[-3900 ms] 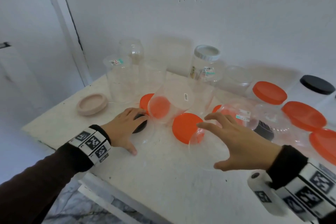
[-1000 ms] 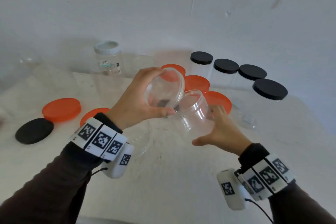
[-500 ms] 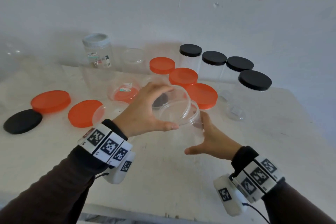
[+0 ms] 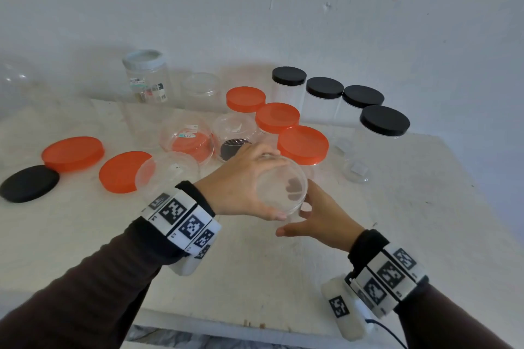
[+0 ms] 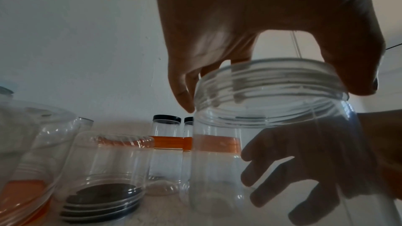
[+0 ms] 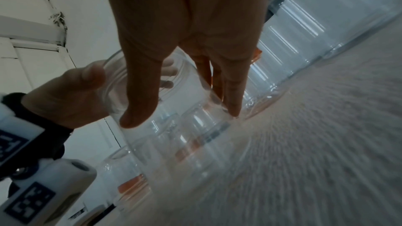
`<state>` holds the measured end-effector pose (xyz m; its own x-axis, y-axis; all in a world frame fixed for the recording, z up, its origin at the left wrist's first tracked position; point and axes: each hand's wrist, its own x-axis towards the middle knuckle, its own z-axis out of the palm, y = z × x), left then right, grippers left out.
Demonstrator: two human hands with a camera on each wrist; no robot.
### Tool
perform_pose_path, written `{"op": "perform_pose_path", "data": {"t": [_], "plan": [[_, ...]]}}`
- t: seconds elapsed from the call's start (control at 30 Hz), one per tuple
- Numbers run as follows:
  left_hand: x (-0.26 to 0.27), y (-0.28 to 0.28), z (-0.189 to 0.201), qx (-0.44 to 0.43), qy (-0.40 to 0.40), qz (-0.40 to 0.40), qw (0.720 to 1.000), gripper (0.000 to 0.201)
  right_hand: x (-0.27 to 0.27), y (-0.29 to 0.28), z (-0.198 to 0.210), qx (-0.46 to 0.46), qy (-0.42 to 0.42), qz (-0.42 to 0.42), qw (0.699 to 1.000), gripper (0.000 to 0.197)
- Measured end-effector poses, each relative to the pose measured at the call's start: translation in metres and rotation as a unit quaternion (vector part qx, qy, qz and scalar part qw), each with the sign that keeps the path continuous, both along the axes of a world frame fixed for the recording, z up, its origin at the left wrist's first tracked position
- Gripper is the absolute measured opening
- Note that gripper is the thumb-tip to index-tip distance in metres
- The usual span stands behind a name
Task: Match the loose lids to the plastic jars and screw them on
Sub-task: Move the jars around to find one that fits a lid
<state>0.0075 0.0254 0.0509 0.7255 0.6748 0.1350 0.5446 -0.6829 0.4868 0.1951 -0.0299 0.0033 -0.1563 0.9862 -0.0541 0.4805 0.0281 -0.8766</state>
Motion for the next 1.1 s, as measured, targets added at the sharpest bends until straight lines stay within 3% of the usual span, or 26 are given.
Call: {"op": "perform_pose_path", "data": {"t": [0.27,0.43,0.57,0.7,0.87,1.1], "plan": [[0.005,0.003,0.005,-0.025,0.038,0.009,0.999,0.088,0.000,0.002,-0.002,-0.006,-0.001,0.000,1.000,0.093],[0.004,0.002,-0.001,-0.028,0.023,0.012,0.999,0.098,0.000,0.003,-0.001,-0.002,-0.021,0.008,1.000,0.094],[-0.004,-0.005,-0.011,-0.083,-0.055,0.022,0.995,0.118,0.006,0.002,0.015,-0.018,-0.054,0.058,0.997,0.105],[-0.015,-0.008,-0.027,-0.194,-0.158,0.064,0.966,0.130,0.011,0.006,0.054,0.028,-0.133,0.070,0.988,0.108],[-0.015,-0.007,-0.040,-0.246,-0.205,0.088,0.943,0.118,-0.010,0.014,0.092,0.073,-0.305,0.197,0.929,0.090],[-0.015,-0.003,-0.055,-0.279,-0.244,0.073,0.926,0.106,-0.035,0.030,0.099,0.045,-0.478,0.274,0.833,0.094]]}}
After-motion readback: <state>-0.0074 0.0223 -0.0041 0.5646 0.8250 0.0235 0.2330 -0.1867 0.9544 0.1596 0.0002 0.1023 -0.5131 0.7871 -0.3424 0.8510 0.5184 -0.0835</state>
